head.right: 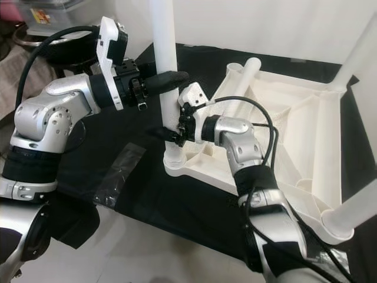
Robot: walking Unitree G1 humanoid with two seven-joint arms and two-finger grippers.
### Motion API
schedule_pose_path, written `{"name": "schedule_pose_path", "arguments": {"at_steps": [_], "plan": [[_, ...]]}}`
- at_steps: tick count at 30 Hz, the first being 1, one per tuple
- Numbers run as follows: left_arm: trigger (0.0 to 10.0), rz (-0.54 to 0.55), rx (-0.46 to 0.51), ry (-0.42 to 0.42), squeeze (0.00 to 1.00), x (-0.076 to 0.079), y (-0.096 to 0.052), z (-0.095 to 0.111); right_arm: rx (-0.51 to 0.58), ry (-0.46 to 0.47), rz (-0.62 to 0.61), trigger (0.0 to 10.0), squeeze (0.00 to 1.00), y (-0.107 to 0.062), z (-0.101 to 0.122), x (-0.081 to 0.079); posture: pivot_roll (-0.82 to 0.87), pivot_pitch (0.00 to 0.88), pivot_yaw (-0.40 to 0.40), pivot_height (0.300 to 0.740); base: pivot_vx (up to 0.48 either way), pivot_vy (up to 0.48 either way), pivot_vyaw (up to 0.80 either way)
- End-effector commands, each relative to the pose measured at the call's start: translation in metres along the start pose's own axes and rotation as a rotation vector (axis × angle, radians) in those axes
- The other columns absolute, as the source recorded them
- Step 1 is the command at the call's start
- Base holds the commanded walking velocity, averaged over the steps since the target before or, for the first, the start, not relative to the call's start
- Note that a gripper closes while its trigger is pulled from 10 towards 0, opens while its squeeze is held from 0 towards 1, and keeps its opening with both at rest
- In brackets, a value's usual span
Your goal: Building children table
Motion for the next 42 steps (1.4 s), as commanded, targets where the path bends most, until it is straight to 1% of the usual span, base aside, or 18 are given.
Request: {"name": "schedule_pose_path", "arguments": {"at_steps": [1,11,12,13,18,19,24,25,30,31,32,33,34,35,37,38,40,42], "plan": [[0.0,-0.061,-0.013,-0.017,0.0,0.011,0.004,-0.004,0.002,-0.005,0.051,0.0,0.0,0.006,0.001,-0.005,0.07,0.108,0.034,0.74,0.0,0.0,0.0],[0.0,-0.063,-0.017,-0.016,0.0,0.013,0.003,-0.005,0.015,0.028,-0.029,0.0,0.0,-0.002,-0.016,0.005,0.06,0.105,0.033,0.74,0.0,0.0,0.0],[6.4,-0.059,-0.022,-0.008,0.0,0.013,0.004,-0.006,0.024,0.041,-0.063,0.0,0.0,-0.004,-0.02,0.008,0.06,0.105,0.034,0.74,0.0,0.0,0.0],[10.0,-0.058,-0.025,-0.002,0.0,0.012,0.005,-0.007,0.038,0.064,-0.101,0.0,0.0,-0.009,-0.025,0.012,0.05,0.104,0.045,0.74,0.0,0.0,0.0],[10.0,-0.049,-0.028,-0.001,0.0,0.011,0.007,-0.008,0.047,0.083,-0.143,0.0,0.0,-0.016,-0.032,0.015,0.04,0.105,0.049,0.74,0.0,0.0,0.0],[10.0,-0.044,-0.028,-0.004,1.0,0.01,0.007,-0.008,0.05,0.086,-0.151,0.0,0.0,-0.018,-0.032,0.017,0.04,0.105,0.051,0.74,0.0,0.0,0.0],[10.0,-0.038,-0.023,-0.011,1.0,0.009,0.009,-0.007,0.071,0.082,-0.185,0.0,0.0,-0.023,-0.026,0.023,0.04,0.106,0.053,0.74,0.0,0.0,0.0],[10.0,-0.039,-0.023,-0.011,0.03,0.009,0.009,-0.007,0.077,0.081,-0.198,0.0,0.0,-0.023,-0.026,0.025,0.04,0.108,0.052,0.74,0.0,0.0,0.0],[10.0,-0.04,-0.021,-0.013,0.0,0.009,0.008,-0.006,0.07,0.091,-0.265,0.0,0.0,-0.024,-0.032,0.027,0.04,0.113,0.048,0.74,0.0,0.0,0.0],[10.0,-0.029,-0.021,-0.013,0.0,0.007,0.006,-0.005,0.056,0.128,-0.376,0.0,0.0,-0.021,-0.045,0.029,0.04,0.113,0.033,0.74,0.0,0.0,0.0],[10.0,-0.029,-0.021,-0.013,0.0,0.007,0.006,-0.005,0.056,0.128,-0.376,0.0,0.0,-0.021,-0.045,0.029,0.04,0.113,0.033,0.74,0.0,0.0,0.0],[10.0,-0.009,-0.021,-0.018,0.0,0.005,0.002,-0.005,0.054,0.17,-0.727,0.0,0.0,-0.024,-0.067,0.034,0.04,0.114,0.028,0.74,0.0,0.0,0.0],[10.0,0.015,-0.025,-0.019,0.0,0.002,-0.003,-0.005,0.033,0.216,-0.84,0.0,0.0,-0.016,-0.09,0.014,0.05,0.122,0.037,0.74,0.0,0.0,0.0],[10.0,0.015,-0.025,-0.019,0.0,0.002,-0.003,-0.005,0.033,0.216,-0.84,0.0,0.0,-0.016,-0.09,0.014,0.05,0.122,0.037,0.74,0.0,0.0,0.0],[10.0,0.059,-0.037,-0.029,0.0,-0.003,-0.014,-0.009,0.041,0.275,-0.908,0.0,0.0,-0.001,-0.109,-0.017,0.05,0.125,0.049,0.74,0.0,0.0,0.0],[10.0,0.059,-0.037,-0.029,0.0,-0.003,-0.014,-0.009,0.041,0.275,-0.908,0.0,0.0,-0.001,-0.109,-0.017,0.05,0.125,0.049,0.74,0.0,0.0,0.0],[10.0,0.094,-0.056,-0.044,0.0,-0.005,-0.027,-0.015,0.095,0.298,-0.899,0.0,0.0,0.012,-0.107,-0.02,0.05,0.119,0.058,0.74,0.0,0.0,0.0],[10.0,0.148,-0.085,-0.065,0.0,-0.007,-0.044,-0.025,0.122,0.282,-0.912,0.0,0.0,0.016,-0.095,-0.009,0.05,0.12,0.05,0.74,0.0,0.0,0.0]]}}
Point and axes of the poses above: a point about 5 cm out from each wrist's last joint towards the gripper, its own y axis pointing out of the wrist towards the gripper, its own z axis along the axis of the wrist's last joint, x = y × z, the point moved 3 cm from there along y, pointing out of the wrist towards the gripper, and after that the axes turned 15 degrees about y, right-handed, at the moved point
